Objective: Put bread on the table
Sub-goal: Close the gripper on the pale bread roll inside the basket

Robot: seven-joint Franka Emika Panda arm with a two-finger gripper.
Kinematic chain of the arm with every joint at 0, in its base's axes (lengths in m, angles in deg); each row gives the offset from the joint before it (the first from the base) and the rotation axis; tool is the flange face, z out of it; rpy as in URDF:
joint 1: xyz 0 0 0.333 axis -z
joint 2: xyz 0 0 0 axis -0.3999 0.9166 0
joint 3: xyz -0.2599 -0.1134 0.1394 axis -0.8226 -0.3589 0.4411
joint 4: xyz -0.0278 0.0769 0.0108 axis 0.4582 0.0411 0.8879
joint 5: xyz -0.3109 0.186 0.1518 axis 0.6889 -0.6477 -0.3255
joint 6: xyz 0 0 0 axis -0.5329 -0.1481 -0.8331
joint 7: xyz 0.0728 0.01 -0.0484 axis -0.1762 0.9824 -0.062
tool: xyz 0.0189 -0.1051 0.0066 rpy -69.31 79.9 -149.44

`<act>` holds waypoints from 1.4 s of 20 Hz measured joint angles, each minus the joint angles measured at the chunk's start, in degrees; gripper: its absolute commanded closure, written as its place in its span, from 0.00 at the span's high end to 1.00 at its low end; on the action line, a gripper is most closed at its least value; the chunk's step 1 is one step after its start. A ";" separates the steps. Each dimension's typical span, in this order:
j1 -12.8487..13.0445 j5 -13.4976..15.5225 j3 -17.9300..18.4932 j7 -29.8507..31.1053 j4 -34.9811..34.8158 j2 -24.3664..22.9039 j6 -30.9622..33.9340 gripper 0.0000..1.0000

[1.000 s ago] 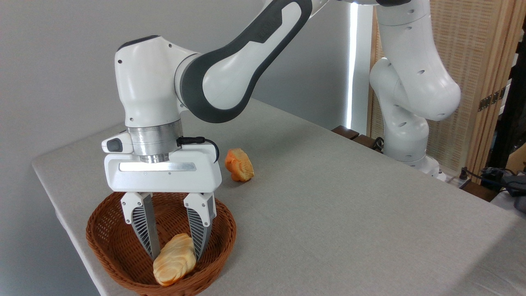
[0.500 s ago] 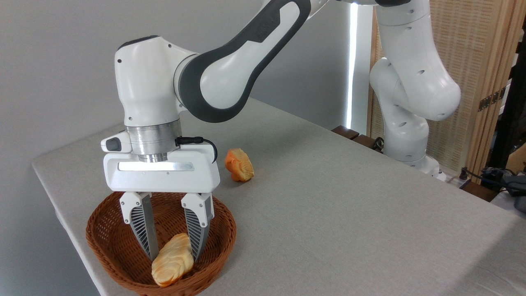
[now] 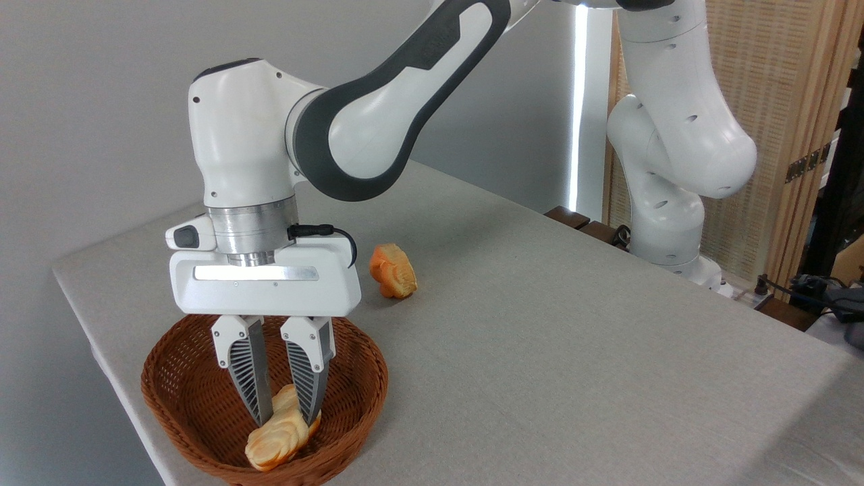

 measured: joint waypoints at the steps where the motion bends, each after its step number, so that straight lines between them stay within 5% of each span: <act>1: 0.01 0.00 -0.06 0.00 0.00 0.00 -0.02 0.38; 16: 0.03 0.00 -0.94 0.00 0.24 -0.36 -0.03 0.37; 21: 0.03 0.00 -0.94 0.00 0.25 -0.37 -0.03 0.19; 28: 0.03 0.00 -0.94 0.00 0.25 -0.42 -0.03 0.18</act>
